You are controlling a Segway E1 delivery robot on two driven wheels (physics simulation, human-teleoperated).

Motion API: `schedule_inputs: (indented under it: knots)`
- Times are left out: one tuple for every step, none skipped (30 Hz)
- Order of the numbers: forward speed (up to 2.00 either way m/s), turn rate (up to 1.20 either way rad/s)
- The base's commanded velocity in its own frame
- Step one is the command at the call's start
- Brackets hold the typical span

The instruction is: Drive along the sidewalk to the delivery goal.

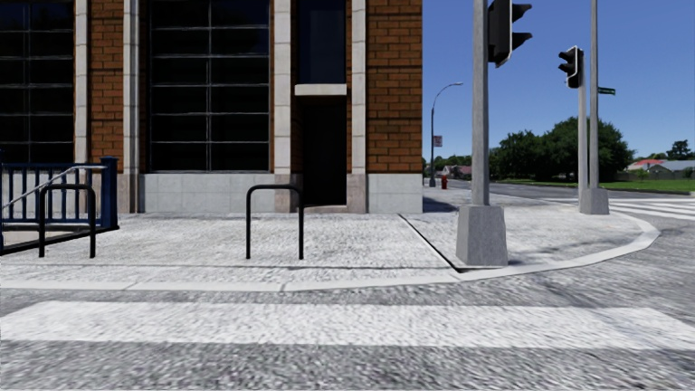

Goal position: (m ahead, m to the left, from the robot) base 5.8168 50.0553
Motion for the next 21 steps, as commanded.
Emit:
schedule_inputs:
  knots:
    - [1.3,0.0]
    - [1.3,0.0]
    - [1.3,0.0]
    - [1.3,0.0]
    - [1.3,0.0]
    - [1.3,0.0]
    - [1.3,0.0]
    - [1.29,0.0]
    - [1.29,0.0]
    - [1.28,0.0]
    - [1.26,0.0]
    - [1.25,0.0]
    - [1.25,0.0]
    - [1.25,0.0]
    - [1.24,0.0]
    - [1.24,0.0]
    - [1.24,0.0]
    - [1.24,0.0]
    - [1.24,0.0]
    - [1.24,0.0]
    - [1.24,0.0]
